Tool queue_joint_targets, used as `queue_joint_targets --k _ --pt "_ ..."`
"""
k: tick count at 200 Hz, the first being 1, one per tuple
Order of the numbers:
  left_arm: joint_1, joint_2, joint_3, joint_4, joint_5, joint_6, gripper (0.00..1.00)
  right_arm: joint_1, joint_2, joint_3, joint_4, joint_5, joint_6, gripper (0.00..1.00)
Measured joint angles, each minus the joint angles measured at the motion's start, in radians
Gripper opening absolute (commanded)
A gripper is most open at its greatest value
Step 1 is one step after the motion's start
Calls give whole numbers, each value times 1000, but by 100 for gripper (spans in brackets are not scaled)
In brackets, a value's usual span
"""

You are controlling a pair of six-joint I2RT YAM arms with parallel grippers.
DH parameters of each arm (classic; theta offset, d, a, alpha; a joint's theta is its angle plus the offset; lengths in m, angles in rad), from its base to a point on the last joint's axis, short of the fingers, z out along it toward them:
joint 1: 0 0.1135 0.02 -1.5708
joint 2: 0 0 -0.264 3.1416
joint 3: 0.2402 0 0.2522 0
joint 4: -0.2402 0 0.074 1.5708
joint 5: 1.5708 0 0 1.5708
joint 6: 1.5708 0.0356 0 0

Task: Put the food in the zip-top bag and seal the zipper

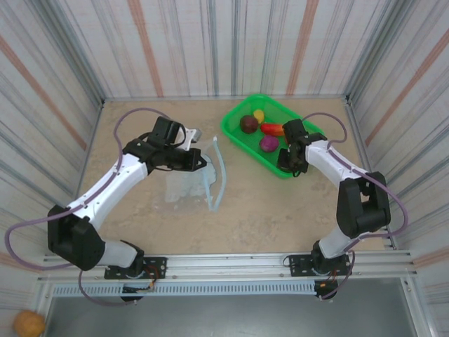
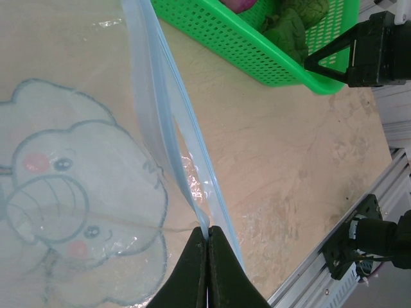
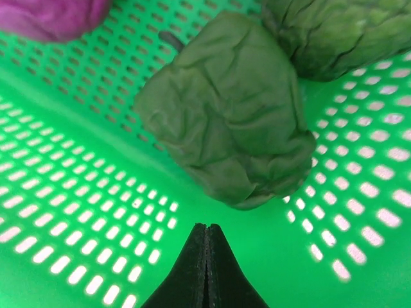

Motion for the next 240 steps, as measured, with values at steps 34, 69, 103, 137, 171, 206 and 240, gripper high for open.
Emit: queue_joint_targets --k 34,69,103,137,171,206,240 --pt "0 -54 -21 -17 -80 19 0 39 6 3 -25 -74 -42 0" --pt "10 -104 -34 -21 -131 26 0 177 -9 1 -20 -193 -38 6" --pt "32 -110 -53 -22 -127 17 0 364 -19 13 14 -229 -2 22" --pt "32 -119 -84 -26 -97 3 0 430 -34 85 11 -138 20 56" --pt "32 -149 -105 -26 -56 -4 0 359 -71 119 -5 -27 18 64" --pt "27 -196 -151 -12 -50 8 0 274 -15 181 -49 -76 13 73" --pt "25 -200 -178 16 -40 27 0 308 57 202 -82 -102 -23 75"
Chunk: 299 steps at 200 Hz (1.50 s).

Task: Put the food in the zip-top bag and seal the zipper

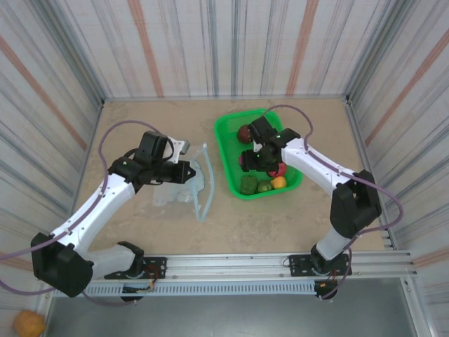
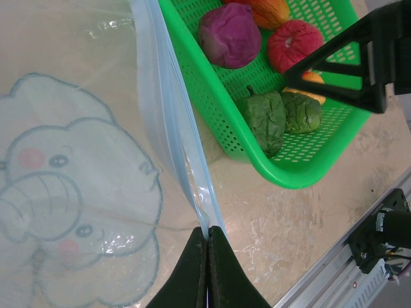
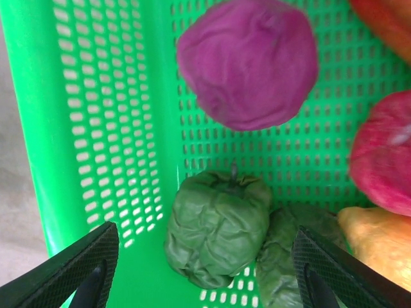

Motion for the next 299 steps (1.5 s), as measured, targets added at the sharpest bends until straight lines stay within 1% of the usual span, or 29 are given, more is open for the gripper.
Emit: queue_joint_targets --k 2,4,21,58,102,115,137,153,164,193,213,237,258,274,299 --pt "0 0 0 0 1 0 0 2 5 4 -3 -2 -3 80" --pt "0 0 -1 1 2 0 0 3 12 7 -5 -2 -6 82" --pt "0 0 -2 8 1 4 0 10 62 35 -17 -1 -22 85" --pt "0 0 -3 13 2 12 0 10 150 66 -30 1 -42 82" --pt "0 0 -5 14 2 19 0 10 255 70 -31 -10 -43 83" --pt "0 -1 -5 14 2 23 0 10 283 70 -26 -9 -46 81" --pt "0 -8 -5 13 1 26 0 10 296 63 -18 -10 -50 74" --pt "0 -17 -5 13 1 27 0 10 295 62 -14 -10 -54 63" --pt "0 -21 -5 13 -2 28 0 10 290 60 -14 -10 -50 60" --pt "0 -22 -5 13 -21 37 0 5 222 44 -15 -6 -48 57" --pt "0 -17 12 -5 -21 38 0 -8 125 26 -13 -8 -42 57" --pt "0 -4 61 -25 -3 37 0 -37 -4 14 -11 -11 -37 56" --pt "0 4 101 -32 39 29 0 -47 -101 14 -4 -20 -30 57" --pt "0 13 131 -41 78 18 0 -28 -171 15 19 -33 -20 57" --pt "7 32 182 -63 138 7 0 42 -263 40 53 -43 -11 57"
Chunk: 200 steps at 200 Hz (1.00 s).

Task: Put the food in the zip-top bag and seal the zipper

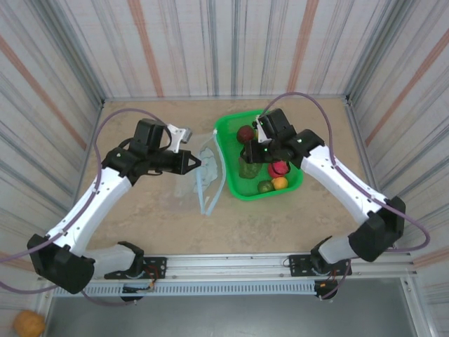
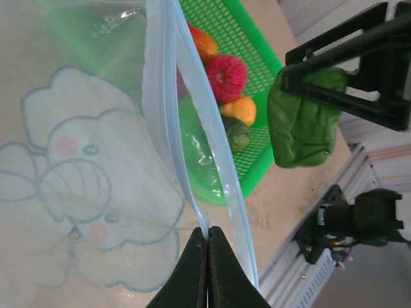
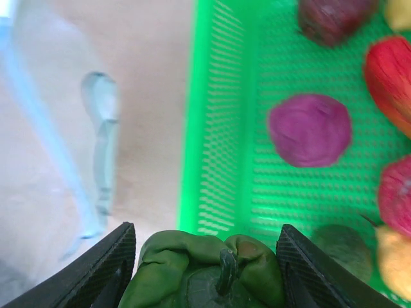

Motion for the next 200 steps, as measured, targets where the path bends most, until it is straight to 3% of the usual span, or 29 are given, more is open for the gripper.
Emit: queue_joint_targets --k 60,128,179,190,200 --pt "42 32 38 -23 127 -47 0 120 -71 75 141 -47 35 57" --pt "69 23 57 27 257 -156 0 222 132 175 135 48 44 43" --pt "128 -23 49 140 345 -274 0 233 168 174 131 98 76 38" --pt "132 -26 43 166 360 -297 0 233 177 174 147 90 97 42" --pt "133 -26 38 187 370 -311 0 233 192 174 159 84 113 57"
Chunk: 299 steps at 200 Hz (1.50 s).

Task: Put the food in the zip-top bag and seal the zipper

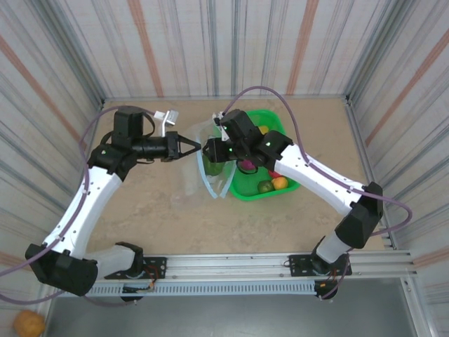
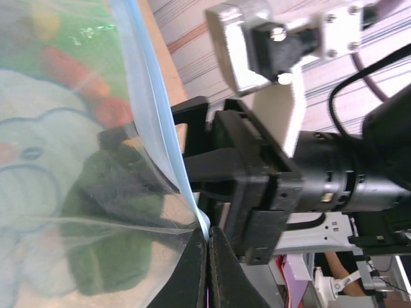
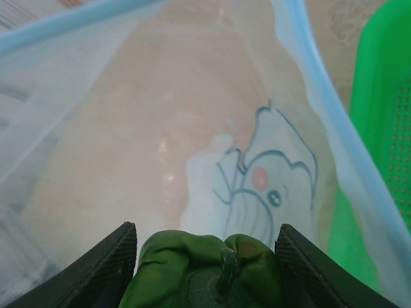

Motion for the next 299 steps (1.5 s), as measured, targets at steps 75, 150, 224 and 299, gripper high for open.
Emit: queue_joint_targets --k 75,150,224,299 --pt "13 -5 -10 3 4 0 0 -1 65 18 25 -54 70 82" --pt "14 12 13 -150 -103 95 0 -30 -93 -5 55 -79 71 44" --pt "-57 89 198 -348 -303 218 0 -187 -232 -56 -10 -76 33 46" --pt "-129 213 284 -470 -371 320 0 -320 -230 -211 -160 -23 -36 60"
